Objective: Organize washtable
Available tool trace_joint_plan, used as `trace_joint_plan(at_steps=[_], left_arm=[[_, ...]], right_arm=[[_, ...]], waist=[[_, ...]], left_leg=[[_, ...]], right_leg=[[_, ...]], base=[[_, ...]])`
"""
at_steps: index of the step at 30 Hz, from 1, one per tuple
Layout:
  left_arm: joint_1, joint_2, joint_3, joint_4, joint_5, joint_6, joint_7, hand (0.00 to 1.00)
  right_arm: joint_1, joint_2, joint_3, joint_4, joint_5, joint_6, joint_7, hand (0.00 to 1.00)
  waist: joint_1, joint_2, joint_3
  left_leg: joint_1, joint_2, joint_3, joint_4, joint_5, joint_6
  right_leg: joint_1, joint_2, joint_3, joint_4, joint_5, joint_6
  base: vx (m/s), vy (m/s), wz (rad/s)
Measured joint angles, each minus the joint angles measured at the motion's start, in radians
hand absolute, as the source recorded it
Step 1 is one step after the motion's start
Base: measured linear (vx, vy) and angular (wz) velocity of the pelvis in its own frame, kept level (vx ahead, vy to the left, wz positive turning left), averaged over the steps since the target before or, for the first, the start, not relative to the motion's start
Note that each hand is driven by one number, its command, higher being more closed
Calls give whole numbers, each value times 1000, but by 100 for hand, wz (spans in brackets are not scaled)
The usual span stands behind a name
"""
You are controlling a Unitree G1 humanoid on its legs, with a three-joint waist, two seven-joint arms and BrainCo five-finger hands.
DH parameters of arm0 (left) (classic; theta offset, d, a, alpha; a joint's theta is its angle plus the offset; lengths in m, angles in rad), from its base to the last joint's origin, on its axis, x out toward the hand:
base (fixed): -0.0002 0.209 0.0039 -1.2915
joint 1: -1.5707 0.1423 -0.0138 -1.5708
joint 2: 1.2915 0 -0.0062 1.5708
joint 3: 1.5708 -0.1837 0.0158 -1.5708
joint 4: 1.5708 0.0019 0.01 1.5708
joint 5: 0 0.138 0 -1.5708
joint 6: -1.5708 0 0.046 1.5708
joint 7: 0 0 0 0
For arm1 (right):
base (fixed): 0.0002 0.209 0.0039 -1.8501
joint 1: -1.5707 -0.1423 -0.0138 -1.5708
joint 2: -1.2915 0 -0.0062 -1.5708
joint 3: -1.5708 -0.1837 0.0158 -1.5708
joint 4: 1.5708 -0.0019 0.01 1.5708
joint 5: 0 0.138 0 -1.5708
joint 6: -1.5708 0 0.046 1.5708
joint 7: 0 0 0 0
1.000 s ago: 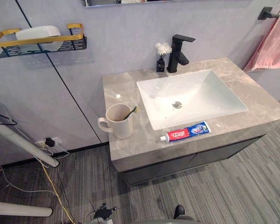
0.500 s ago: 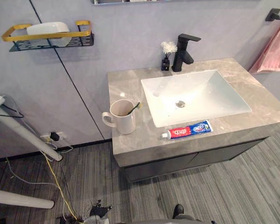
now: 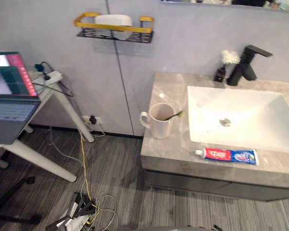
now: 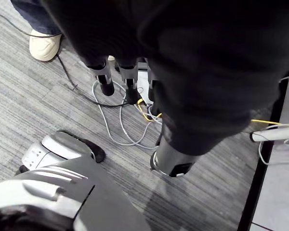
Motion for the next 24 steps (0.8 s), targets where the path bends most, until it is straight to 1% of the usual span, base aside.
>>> trace_joint_plan(at_steps=[4, 6, 7, 8, 10, 12, 13, 14, 17, 18, 20, 21, 22, 23, 24], left_arm=[[0, 3, -8, -5, -20, -1, 9, 0], [-1, 0, -33, -35, -26, -4, 33, 0], [-4, -1, -41, -50, -30, -5, 41, 0], [-12, -3, -56, -85, -32, -5, 49, 0], [-37, -10, -90, -152, -39, -6, 75, 0], [-52, -9, -118, -251, -40, -19, 102, 0], [-62, -9, -119, -294, -40, -25, 113, 0], [-67, -9, -121, -312, -39, -26, 117, 0], [-69, -29, -131, -449, -16, -35, 159, 0], [-64, -33, -147, -539, 13, -43, 185, 0], [-48, -36, -148, -643, 51, -51, 225, 0], [-29, -39, -142, -735, 73, -61, 264, 0], [-22, -39, -140, -776, 82, -68, 281, 0], [-7, -40, -129, -859, 94, -73, 306, 0], [1, -44, -111, -925, 103, -78, 319, 0]], right_arm=[[-1, 9, 12, -11, -2, 0, -1, 0], [-1, 9, 29, -24, -1, -1, -2, 0], [-1, 9, 39, -32, -1, -2, -1, 0], [-6, 7, 57, -41, -1, -5, -2, 0], [-5, 5, 72, -53, 1, -6, -2, 0], [-15, -2, 90, -71, 2, -6, -3, 0], [-16, -1, 90, -82, 8, -8, -3, 0], [-13, 0, 90, -83, 11, -8, -3, 0], [22, 11, 77, -112, 30, -7, -3, 0], [34, 19, 65, -124, 30, -7, -5, 0], [45, 22, 66, -144, 31, -4, -9, 0], [49, 28, 68, -150, 32, -5, -21, 0], [51, 29, 68, -150, 33, -5, -23, 0], [52, 34, 68, -151, 37, -5, -24, 0], [53, 39, 68, -153, 36, -6, -24, 0]], waist=[[1, -14, -5], [5, -15, -1], [4, -14, 0], [2, -18, 10], [1, -10, 16], [3, -9, 17], [0, -15, 21], [1, -17, 22], [-4, -16, 21], [-6, -18, 21], [-7, -22, 24], [-5, -28, 27], [-2, -30, 27], [2, -35, 28], [-5, -41, 26]], left_leg=[[-24, -12, -40, 48, 0, 0], [-34, -14, -50, 68, 0, 0], [-40, -15, -50, 72, 0, -1], [-51, -15, -52, 82, 0, -1], [-102, 2, -27, 116, 2, -4], [-158, 19, 17, 125, 11, -2], [-167, 19, 28, 117, 18, -3], [-167, 19, 38, 115, 18, -2], [-159, 20, 90, 110, 14, -2], [-159, 20, 118, 110, 14, -2], [-149, 20, 146, 117, 14, -2], [-136, 21, 175, 124, 12, -3], [-133, 23, 187, 132, 7, -2], [-131, 33, 206, 148, -6, -4], [-129, 35, 213, 159, -16, -3]], right_leg=[[23, -6, -22, 0, -1, -1], [35, -7, -21, 0, -9, -1], [34, -9, -21, 1, -16, 5], [27, -13, -23, 14, -28, 20], [-15, -22, -35, 54, -44, 17], [-95, -19, -9, 103, -55, 14], [-119, -19, 12, 109, -50, 10], [-128, -21, 22, 111, -47, 9], [-144, -34, 49, 117, -43, 14], [-153, -48, 65, 122, -36, 16], [-164, -57, 83, 147, -36, 16], [-169, -62, 103, 161, -33, 11], [-177, -63, 116, 171, -33, 11], [-183, -65, 131, 183, -33, 11], [-183, -66, 133, 187, -34, 9]], base=[[-12, 14, 35], [-89, -2, 19], [-122, -16, 12], [-157, -15, 21], [-205, 33, 18], [-263, 71, -27], [-179, 9, -43], [-133, 13, -36], [-103, 52, -27], [-48, 71, -19], [-10, 68, -30], [18, 60, -41], [25, 73, -54], [34, 56, -38], [40, 51, -28]])
